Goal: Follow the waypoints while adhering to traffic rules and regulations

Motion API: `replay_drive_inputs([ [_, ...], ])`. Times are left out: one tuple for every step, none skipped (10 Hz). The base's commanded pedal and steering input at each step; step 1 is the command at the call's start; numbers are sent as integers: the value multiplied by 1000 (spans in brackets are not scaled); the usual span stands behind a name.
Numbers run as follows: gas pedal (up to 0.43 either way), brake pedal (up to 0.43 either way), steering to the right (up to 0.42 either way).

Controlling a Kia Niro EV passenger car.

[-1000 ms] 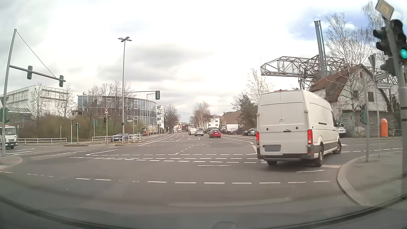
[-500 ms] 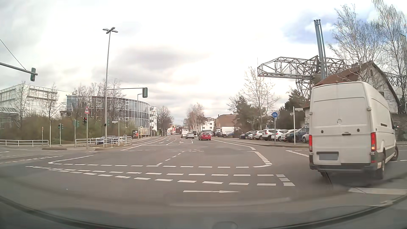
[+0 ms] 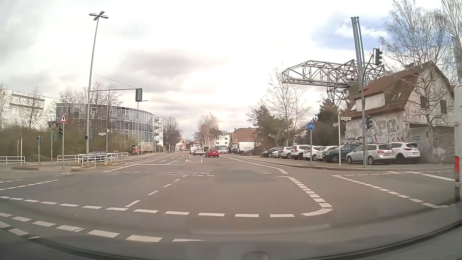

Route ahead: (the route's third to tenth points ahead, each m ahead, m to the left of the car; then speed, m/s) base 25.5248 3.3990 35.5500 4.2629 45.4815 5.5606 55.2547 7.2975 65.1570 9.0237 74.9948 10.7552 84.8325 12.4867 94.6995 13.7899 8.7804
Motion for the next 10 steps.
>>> replay_drive_inputs([
  [209, 0, 34],
  [209, 0, 30],
  [209, 0, 24],
  [209, 0, 16],
  [209, 0, 10],
  [209, 0, 4],
  [197, 0, 1],
  [189, 0, 1],
  [130, 0, -1],
  [79, 0, -4],
])
